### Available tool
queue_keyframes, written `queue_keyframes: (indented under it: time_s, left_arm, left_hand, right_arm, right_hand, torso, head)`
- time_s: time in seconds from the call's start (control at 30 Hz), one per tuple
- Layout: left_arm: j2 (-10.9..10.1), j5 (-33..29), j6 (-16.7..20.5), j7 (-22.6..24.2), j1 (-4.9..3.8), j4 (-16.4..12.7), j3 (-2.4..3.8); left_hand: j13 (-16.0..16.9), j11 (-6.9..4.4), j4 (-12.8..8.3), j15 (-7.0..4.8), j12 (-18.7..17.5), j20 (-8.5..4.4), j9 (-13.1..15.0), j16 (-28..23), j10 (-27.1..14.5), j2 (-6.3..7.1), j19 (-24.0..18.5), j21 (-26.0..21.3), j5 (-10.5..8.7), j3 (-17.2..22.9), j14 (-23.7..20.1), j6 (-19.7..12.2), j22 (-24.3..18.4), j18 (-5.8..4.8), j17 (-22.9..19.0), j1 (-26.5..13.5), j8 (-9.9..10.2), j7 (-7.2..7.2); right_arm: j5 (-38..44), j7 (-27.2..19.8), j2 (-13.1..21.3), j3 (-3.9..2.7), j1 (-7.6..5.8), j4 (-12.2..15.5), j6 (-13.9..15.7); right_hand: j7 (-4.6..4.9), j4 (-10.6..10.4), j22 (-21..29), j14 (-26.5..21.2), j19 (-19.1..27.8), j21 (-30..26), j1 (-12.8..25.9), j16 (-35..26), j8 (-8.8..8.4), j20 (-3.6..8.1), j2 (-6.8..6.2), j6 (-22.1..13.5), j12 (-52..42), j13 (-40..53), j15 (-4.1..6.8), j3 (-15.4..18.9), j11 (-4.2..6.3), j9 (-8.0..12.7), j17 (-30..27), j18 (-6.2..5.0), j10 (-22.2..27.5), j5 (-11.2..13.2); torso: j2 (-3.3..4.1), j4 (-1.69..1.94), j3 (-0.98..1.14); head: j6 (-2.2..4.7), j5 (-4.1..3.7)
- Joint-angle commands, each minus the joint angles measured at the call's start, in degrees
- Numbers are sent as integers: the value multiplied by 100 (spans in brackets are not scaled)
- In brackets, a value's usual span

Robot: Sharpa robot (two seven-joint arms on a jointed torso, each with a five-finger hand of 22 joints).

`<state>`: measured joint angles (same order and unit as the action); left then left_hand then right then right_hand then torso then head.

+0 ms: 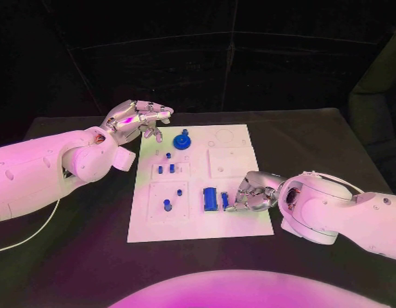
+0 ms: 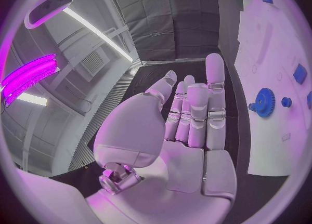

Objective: Assemble the parts on the task board

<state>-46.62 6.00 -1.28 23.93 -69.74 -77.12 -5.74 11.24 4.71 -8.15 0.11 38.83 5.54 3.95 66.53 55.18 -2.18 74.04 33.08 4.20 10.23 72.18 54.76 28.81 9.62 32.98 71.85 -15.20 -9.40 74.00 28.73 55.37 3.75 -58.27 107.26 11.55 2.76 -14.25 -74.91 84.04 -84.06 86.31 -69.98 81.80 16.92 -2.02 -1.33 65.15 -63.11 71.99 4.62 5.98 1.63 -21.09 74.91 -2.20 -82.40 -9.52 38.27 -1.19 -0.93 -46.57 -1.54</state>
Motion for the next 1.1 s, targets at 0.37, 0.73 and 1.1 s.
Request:
queue_keyframes:
  time_s: [0.37, 0.73, 1.1]
  left_arm:
    - [23, 15, -41, -18, -8, 31, 2]
    - [-4, 16, -39, -36, -8, 36, 1]
    - [-31, 16, -54, -52, -9, 30, 1]
  left_hand:
    - [-8, -7, -49, -9, 18, 15, -2, 13, -46, -4, -3, -27, -29, -1, -41, -23, -5, 81, -5, 54, -28, 13]
    - [-8, -7, -49, -9, 18, 15, -2, 13, -46, -4, -3, -27, -29, -1, -41, -23, -5, 81, -5, 54, -28, 13]
    - [-11, -5, -56, -8, 17, 15, -4, 11, -51, -4, -4, -27, -30, 1, -44, -32, -5, 80, -13, 57, -27, 10]
  right_arm:
    - [-62, 89, -86, 0, -4, -201, -9]
    - [-217, 164, -159, 0, -5, -309, -267]
    - [-319, -111, -123, 0, -5, -276, -177]
  right_hand:
    - [-29, -107, -1083, 364, -229, -5, -17, -10, 70, 45, 281, -21, -43, 52, 44, 112, 3, -51, 233, 84, -36, -133]
    - [-45, 36, -1079, 365, -224, -11, -272, -8, 84, 55, 301, -37, -56, 69, 57, 147, 18, -80, 239, 82, -41, -227]
    - [-32, 233, -1040, 352, -188, -50, -495, -49, 79, 62, 226, -72, 4, 43, 56, 230, 12, -100, 184, 70, -17, -287]
  torso:
    - [15, 0, -4]
    - [14, 0, -7]
    - [-1, -4, -8]
  head:
    - [0, 27]
    - [-18, 39]
    - [-22, 28]
